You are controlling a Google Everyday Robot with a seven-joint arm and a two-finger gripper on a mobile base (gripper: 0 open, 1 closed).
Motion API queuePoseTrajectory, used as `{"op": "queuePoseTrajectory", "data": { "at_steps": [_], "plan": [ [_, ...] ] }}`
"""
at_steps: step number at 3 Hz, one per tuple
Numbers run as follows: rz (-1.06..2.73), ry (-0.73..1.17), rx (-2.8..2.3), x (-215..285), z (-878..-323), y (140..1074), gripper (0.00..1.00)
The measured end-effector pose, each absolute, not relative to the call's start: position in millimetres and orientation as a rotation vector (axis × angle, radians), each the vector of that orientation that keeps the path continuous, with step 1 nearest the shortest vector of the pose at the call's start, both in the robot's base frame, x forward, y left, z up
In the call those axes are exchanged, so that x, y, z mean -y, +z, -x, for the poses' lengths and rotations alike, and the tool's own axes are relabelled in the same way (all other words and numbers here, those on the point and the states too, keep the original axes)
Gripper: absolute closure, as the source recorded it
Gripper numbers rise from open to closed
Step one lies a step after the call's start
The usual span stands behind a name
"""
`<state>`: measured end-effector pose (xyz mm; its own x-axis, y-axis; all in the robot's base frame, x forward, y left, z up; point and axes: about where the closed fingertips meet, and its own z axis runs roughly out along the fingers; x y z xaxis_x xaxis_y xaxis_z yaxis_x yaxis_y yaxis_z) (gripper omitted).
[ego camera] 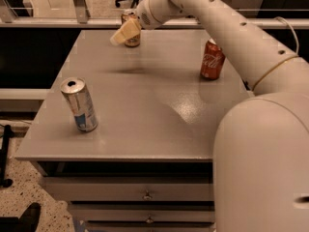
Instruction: Pick orange can
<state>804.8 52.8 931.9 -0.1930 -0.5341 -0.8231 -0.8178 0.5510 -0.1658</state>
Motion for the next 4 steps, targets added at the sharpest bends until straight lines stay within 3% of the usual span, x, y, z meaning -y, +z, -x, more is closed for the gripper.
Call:
{"op": "queuePoseTrajectory", "data": {
  "at_steps": [2, 3, 4],
  "plan": [
    [0.921, 0.394, -1.847, -67, -871, 910, 0.0],
    [0.815, 0.413, -1.851, -66, -899, 902, 0.08],
    [0.764, 0.434, -1.856, -65, -908, 900, 0.3]
  ]
}}
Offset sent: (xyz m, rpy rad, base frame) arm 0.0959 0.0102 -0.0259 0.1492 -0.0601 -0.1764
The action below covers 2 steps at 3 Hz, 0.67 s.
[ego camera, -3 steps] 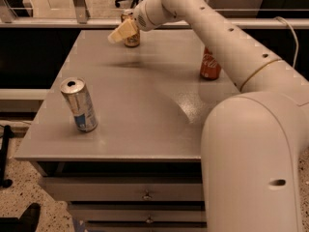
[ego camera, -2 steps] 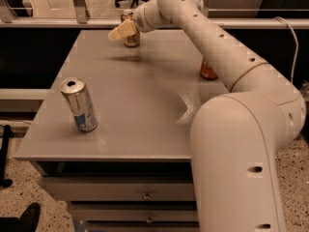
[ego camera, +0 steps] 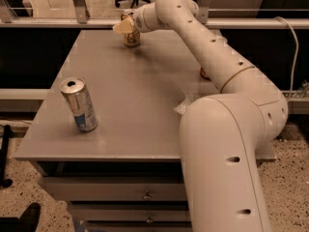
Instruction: Pick orange can
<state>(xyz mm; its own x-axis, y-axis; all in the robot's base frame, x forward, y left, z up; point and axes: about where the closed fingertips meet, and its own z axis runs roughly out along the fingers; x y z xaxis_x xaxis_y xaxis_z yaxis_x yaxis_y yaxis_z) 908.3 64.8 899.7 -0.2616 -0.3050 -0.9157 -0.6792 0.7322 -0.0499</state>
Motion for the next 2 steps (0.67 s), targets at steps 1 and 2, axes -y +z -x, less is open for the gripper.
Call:
{"op": "queuePoseTrajectory", "data": {
  "at_steps": [1, 2],
  "plan": [
    [0.735, 0.453, -1.845, -57, -905, 902, 0.54],
    [0.749, 0.514, -1.818, -54, -887, 917, 0.77]
  ]
}}
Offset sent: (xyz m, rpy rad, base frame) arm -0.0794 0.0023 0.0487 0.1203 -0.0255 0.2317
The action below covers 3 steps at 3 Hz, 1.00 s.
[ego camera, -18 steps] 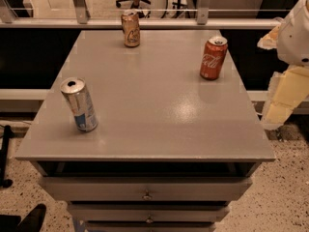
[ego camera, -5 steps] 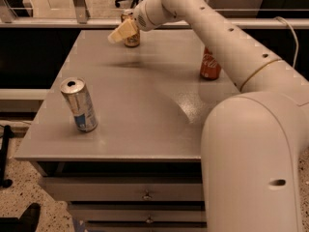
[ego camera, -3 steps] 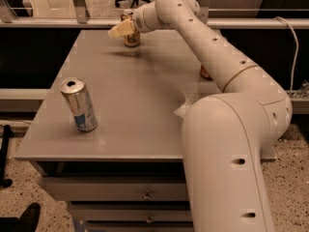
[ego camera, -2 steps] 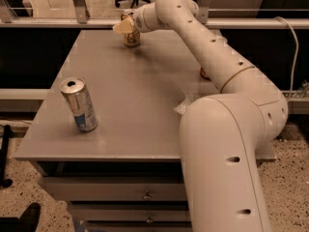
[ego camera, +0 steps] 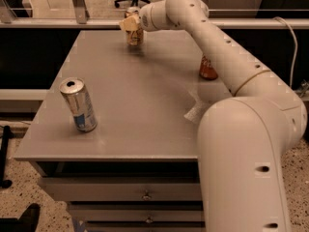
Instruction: Pick orange can
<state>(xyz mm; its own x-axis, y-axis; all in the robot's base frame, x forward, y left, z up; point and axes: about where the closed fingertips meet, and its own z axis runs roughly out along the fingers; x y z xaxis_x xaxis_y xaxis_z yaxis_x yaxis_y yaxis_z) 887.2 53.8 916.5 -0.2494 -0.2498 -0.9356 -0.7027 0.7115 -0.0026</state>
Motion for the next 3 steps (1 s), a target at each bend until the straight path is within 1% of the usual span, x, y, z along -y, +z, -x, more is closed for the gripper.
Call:
{"op": "queuePoseTrajectory", "data": {
  "at_steps": [1, 2, 3],
  "plan": [
    [0.852, 0.633, -1.739, -66, -845, 942, 0.99],
    [0.973, 0.795, -1.603, -84, -789, 971, 1.0],
    [1.015, 0.878, -1.526, -102, -764, 986, 1.0]
  ]
}}
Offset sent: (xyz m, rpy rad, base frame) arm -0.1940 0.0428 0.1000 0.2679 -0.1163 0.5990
